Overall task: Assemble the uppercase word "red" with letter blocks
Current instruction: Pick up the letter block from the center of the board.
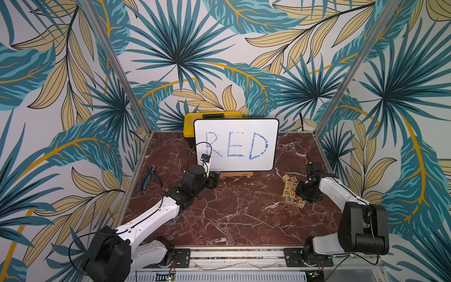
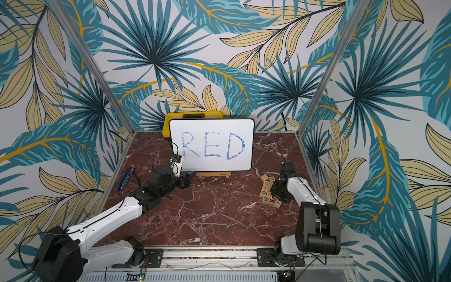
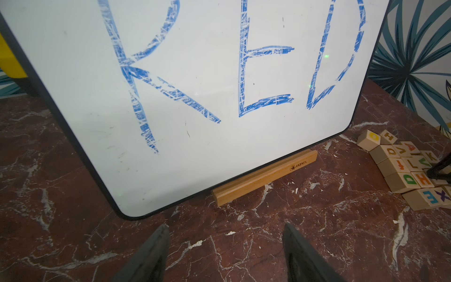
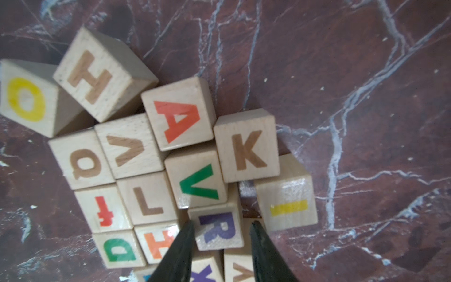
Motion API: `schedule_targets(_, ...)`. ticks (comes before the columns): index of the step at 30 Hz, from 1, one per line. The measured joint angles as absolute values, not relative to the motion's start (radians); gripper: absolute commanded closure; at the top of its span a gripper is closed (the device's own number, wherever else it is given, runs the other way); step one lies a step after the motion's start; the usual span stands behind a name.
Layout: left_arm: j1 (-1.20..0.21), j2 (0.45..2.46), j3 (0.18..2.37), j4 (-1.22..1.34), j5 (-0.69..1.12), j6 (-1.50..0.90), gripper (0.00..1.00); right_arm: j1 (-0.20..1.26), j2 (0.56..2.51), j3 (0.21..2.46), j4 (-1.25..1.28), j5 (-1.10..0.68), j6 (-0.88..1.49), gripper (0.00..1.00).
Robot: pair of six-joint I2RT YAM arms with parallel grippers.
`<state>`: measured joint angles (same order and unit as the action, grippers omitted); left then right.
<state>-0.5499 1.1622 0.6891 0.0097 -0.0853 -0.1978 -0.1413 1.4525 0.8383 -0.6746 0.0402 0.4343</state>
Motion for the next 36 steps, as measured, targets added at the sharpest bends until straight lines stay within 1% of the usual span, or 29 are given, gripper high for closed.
schedule_targets(12, -0.548, 1.162, 0.689, 0.010, -0.085, -0.198, 0.27, -0.139, 1.478, 0.844, -0.679, 0.067, 0.430, 0.63)
schedule_targets(17, -0.548, 1.162, 0.689, 0.010, -0.086, -0.198, 0.27, -0.137, 1.483, 0.851, -0.683, 0.068, 0.421, 0.74)
schedule_targets(19, -0.548, 1.162, 0.689, 0.010, -0.086, -0.198, 0.27, -0.136, 1.486, 0.855, -0.684, 0.070, 0.418, 0.76)
schedule_targets(29, -0.540, 1.158, 0.689, 0.010, -0.086, -0.198, 0.27, -0.132, 1.480, 0.862, -0.711, 0.078, 0.418, 0.78)
schedule_targets(36, -0.526, 1.153, 0.687, 0.010, -0.086, -0.202, 0.27, -0.098, 1.450, 0.929, -0.777, 0.096, 0.410, 0.78)
